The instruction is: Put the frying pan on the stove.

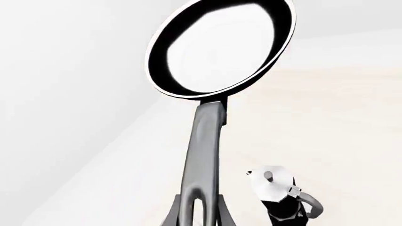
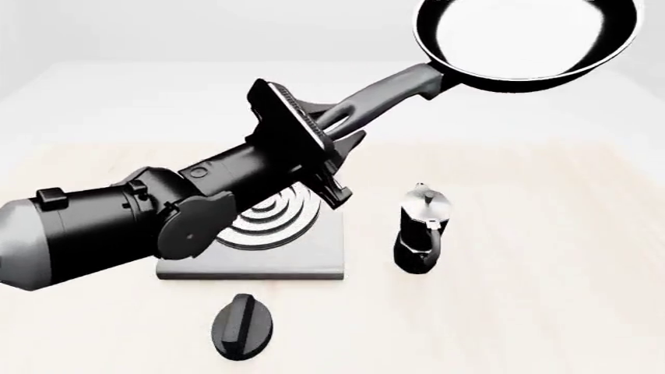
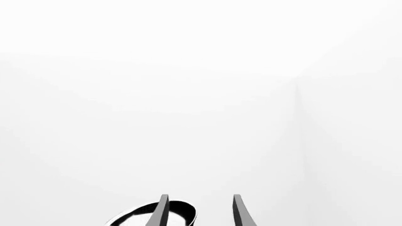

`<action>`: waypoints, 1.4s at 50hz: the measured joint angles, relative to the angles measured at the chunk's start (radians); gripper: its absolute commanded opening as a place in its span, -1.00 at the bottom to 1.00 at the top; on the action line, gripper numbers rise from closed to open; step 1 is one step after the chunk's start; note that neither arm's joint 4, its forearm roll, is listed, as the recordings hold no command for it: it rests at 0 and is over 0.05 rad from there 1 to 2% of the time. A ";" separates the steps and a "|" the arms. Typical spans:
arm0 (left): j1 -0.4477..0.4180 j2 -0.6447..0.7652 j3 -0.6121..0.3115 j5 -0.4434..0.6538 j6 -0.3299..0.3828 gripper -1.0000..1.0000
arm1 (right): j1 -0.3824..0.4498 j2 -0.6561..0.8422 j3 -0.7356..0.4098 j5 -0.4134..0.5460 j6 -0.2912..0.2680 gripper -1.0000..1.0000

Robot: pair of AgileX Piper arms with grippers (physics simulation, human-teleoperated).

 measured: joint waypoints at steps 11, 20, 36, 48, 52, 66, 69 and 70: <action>0.063 -0.079 0.086 -0.008 -0.003 -1.00 | -0.001 0.000 -0.004 0.003 0.002 1.00; 0.107 -0.145 0.156 -0.006 -0.006 -1.00 | 0.000 0.000 -0.004 0.002 0.002 1.00; 0.164 -0.273 0.292 0.018 -0.020 -1.00 | 0.001 0.000 -0.005 0.002 0.003 1.00; 0.212 -0.365 0.388 0.049 -0.037 -1.00 | 0.000 0.000 -0.012 0.007 0.005 1.00; 0.234 -0.398 0.417 0.062 -0.040 -1.00 | -0.001 0.000 -0.014 0.009 0.006 1.00; 0.308 -0.517 0.510 0.122 -0.050 -1.00 | -0.005 0.000 -0.021 0.014 0.012 1.00; 0.321 -0.548 0.528 0.144 -0.050 -1.00 | -0.005 0.000 -0.022 0.014 0.013 1.00; 0.325 -0.558 0.533 0.152 -0.049 -1.00 | -0.005 0.000 -0.023 0.015 0.013 1.00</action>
